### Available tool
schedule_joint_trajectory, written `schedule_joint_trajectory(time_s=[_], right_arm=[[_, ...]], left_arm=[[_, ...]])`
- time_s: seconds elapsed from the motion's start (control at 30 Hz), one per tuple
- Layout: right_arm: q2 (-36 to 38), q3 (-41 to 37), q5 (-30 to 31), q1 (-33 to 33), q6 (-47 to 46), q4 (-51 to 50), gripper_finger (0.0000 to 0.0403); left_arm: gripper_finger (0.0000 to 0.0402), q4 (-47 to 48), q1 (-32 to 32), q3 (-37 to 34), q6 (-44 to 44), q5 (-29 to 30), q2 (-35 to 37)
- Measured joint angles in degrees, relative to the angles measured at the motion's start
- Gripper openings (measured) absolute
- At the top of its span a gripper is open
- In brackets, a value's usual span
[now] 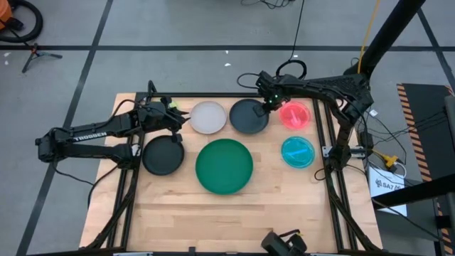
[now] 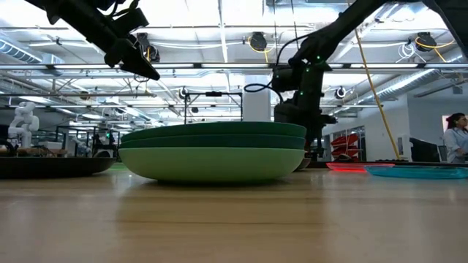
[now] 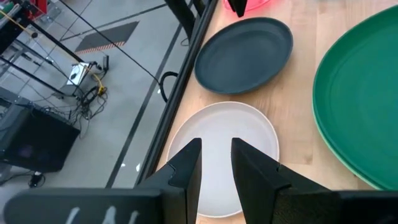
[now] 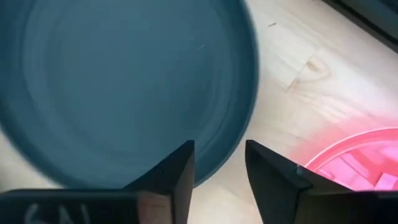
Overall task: Stack plastic plates
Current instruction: Stack the top black plate on top of the dark green plate
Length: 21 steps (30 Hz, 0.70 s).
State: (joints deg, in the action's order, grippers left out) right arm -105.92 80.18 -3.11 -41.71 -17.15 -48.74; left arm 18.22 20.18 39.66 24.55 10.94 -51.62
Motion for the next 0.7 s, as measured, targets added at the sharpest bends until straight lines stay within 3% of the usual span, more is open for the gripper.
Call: schedule_joint_trajectory(time_s=[0.7], right_arm=[[-6.54, -0.04, -0.15, -3.21, 1.31, 5.18, 0.0143]], left_arm=[[0.0095, 0.08, 0.0, 0.02, -0.25, 0.0, 0.0]])
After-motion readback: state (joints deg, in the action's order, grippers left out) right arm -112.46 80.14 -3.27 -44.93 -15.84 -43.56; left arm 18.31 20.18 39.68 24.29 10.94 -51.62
